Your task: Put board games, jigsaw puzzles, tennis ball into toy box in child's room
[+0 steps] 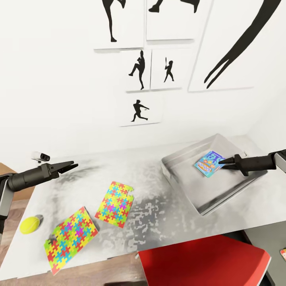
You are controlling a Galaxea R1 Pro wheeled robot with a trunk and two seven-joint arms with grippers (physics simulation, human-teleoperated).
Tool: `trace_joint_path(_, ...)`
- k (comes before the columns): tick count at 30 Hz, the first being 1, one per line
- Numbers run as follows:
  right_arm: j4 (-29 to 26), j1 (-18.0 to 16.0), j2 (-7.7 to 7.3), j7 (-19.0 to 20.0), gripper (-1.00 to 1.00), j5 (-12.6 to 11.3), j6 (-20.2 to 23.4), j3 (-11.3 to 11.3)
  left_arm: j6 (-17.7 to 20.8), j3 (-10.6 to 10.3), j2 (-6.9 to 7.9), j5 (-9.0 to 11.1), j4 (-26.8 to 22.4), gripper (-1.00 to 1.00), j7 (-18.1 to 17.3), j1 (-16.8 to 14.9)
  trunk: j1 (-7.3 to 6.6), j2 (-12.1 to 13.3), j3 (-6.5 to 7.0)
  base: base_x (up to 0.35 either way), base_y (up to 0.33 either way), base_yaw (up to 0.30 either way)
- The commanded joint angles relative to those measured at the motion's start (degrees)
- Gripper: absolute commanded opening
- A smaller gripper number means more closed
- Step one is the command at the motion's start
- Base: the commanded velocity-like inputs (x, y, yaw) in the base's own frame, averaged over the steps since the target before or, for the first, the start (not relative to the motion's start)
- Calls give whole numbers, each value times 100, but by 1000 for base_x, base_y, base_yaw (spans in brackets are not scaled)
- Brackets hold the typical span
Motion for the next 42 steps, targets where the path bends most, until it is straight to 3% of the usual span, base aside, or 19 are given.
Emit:
trace_joint_path(1,-1,-5,-3,22,-100,-39,26,42,60,-1,2,5,-1,100,-16,-4,3,-10,-9,0,0,0)
trace_joint_path(11,-171,-14,-4,-104,-100,-39,26,44,60,-3,2,4,-1,100,-15,-6,3,-10,-10,0,0,0)
trace_joint_path(27,-398,-21,81,-1102,-100,-73,26,4,60,3,10,16,-1,100,-14,-6,3,-10,-10,0,0,0)
trace_joint_path(42,-347,-187,27,-1218,-100,-66,26,9,60,3,0,13,-1,100,-15,-6,3,-10,-10,0,0,0)
